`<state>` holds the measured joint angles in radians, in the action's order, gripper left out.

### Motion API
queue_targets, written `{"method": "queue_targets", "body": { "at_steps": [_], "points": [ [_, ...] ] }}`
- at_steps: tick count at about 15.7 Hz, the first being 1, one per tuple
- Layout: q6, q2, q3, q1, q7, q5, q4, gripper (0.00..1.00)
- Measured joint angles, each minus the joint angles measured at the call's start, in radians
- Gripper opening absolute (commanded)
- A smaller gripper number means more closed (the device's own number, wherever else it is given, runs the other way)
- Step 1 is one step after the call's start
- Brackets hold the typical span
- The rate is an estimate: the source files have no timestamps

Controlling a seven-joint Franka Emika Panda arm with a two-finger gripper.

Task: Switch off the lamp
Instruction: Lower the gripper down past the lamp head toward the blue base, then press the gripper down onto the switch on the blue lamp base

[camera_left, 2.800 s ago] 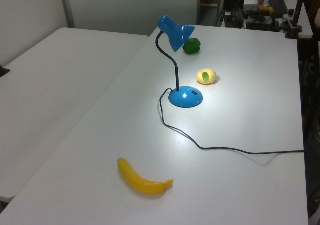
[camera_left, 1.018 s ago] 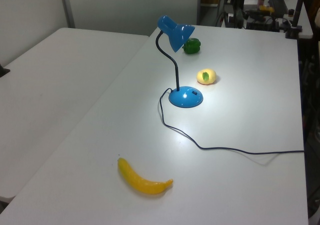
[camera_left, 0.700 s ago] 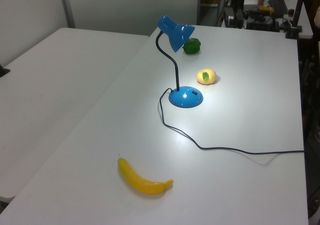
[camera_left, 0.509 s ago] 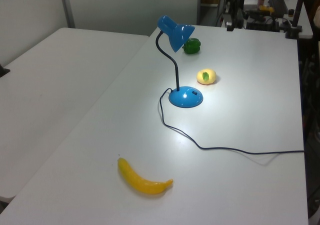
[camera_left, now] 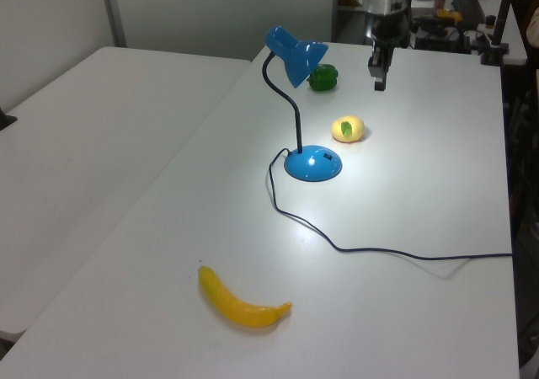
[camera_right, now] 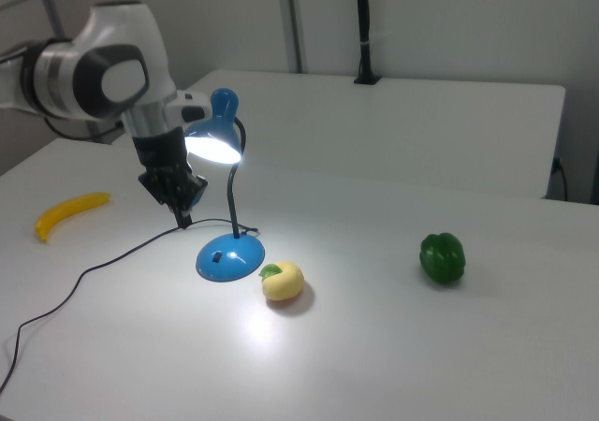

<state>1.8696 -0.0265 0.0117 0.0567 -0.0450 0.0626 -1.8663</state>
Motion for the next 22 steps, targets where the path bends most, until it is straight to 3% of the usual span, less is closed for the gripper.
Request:
{"method": "queue_targets", "body": {
  "at_steps": [9,22],
  "points": [
    [0.330,-0.032,0.000,0.002,-0.029,0.000,-0.190,0.00],
    [0.619,-0.182,0.000,0.038,-0.079,0.000,-0.209,0.00]
  ]
}}
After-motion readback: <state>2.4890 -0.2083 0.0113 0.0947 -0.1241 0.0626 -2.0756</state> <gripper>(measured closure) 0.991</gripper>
